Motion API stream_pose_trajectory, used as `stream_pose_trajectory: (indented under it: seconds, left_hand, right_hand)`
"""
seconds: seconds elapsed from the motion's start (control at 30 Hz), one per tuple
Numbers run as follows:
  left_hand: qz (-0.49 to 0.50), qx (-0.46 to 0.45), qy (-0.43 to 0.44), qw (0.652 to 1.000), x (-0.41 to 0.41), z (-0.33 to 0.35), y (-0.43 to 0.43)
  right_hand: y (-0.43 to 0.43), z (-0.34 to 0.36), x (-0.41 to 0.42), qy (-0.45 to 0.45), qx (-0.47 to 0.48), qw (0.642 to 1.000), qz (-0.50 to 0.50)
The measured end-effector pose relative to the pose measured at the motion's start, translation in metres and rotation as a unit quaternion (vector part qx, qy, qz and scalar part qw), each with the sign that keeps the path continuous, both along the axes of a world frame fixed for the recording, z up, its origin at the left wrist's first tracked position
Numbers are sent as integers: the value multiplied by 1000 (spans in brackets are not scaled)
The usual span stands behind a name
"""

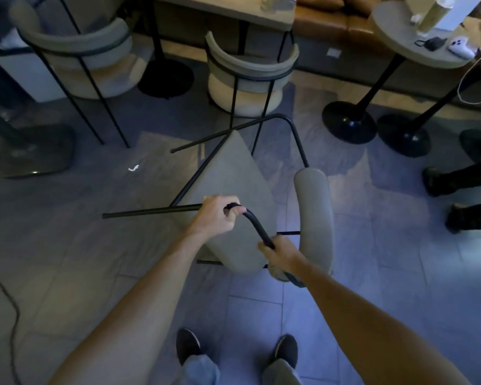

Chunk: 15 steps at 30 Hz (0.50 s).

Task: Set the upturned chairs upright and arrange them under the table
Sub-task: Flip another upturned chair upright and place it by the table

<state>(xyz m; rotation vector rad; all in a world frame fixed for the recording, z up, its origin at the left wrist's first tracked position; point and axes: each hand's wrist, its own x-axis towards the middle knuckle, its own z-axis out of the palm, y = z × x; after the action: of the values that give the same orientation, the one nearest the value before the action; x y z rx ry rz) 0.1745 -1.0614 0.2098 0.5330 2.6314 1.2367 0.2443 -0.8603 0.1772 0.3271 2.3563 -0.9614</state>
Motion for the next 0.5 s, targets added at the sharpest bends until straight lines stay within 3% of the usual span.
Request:
stream_pose_trajectory:
  seconds: [0.1,0.3,0.4,0.5]
  left_hand:
    - [-17,-10,-18,1000,-18,7,-52]
    - [-63,-142,26,988,-47,27,-121]
    - [-133,-269,157,941,-47,35,-117]
    - [-170,-410,196,874,-44,34,-99]
  right_hand:
    - [-40,-7,-6,-35,-33,997,-65]
    - [-108,-3,-39,22,34,999,-10]
    - [-129,1,-54,28,45,998,18]
    - [-145,3,-72,50,55,996,45]
